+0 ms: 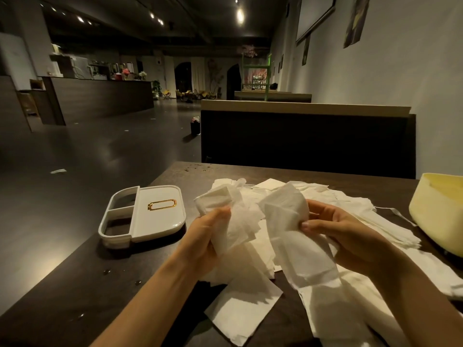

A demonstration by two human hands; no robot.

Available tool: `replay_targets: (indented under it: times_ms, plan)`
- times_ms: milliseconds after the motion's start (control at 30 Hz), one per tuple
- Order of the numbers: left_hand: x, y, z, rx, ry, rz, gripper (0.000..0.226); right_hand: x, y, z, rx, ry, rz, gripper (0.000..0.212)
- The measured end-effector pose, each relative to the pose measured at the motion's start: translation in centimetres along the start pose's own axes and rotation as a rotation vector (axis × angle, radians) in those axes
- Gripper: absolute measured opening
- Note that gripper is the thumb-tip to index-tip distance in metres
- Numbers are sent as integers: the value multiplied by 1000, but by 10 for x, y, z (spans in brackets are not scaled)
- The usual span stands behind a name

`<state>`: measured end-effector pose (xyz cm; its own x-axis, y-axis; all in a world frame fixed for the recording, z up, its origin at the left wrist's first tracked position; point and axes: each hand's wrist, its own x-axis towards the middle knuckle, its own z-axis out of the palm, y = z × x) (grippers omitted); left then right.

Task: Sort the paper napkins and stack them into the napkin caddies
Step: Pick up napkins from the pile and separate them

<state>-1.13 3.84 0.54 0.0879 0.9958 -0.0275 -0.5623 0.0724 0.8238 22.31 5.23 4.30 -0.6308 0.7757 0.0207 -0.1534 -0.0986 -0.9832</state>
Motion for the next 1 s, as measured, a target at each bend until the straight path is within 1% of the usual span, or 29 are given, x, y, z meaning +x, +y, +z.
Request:
replay_targets:
  times_ms: [67,200,267,333,400,467,533,600,633,700,733,800,867,933,967,1000]
  plan:
    - [-4,-1,4,56,-24,-14,28,0,0,2,35,19,-33,63]
    - [-9,-8,14,141,-71,-43,21,5,3,10,54,62,-87,64]
    - [-10,-11,19,163,-114,-42,23,8,6,15,55,89,-107,56]
    - [-13,-11,26,150,-189,-64,26,12,9,20,6,150,-129,41]
    - [-17,-11,31,101,-259,-97,24,16,14,25,-134,230,-167,33]
    - [-17,-10,31,83,-239,-105,24,19,21,28,-267,308,-216,33]
    - [-14,-11,28,63,-214,-119,27,21,28,29,-437,408,-275,40]
    - [-13,-10,25,73,-199,-140,35,22,32,31,-638,497,-349,49]
    - [-14,-10,24,88,-199,-158,37,23,34,32,-683,508,-382,51]
    - [-16,-10,23,130,-214,-178,32,24,39,35,-738,480,-427,46]
    - [-17,-9,24,154,-201,-178,29,24,41,35,-787,466,-430,43]
    - [-16,-9,24,185,-145,-180,30,25,42,35,-907,462,-406,41]
    - [-17,-8,25,162,-130,-170,21,25,41,32,-994,476,-378,41]
    - [-17,-8,26,111,-144,-177,17,24,39,30,-1008,464,-367,35]
    - [-17,-8,26,92,-150,-183,18,23,38,29,-998,445,-378,35]
    - [-18,-7,26,79,-154,-189,19,21,36,28,-993,411,-401,41]
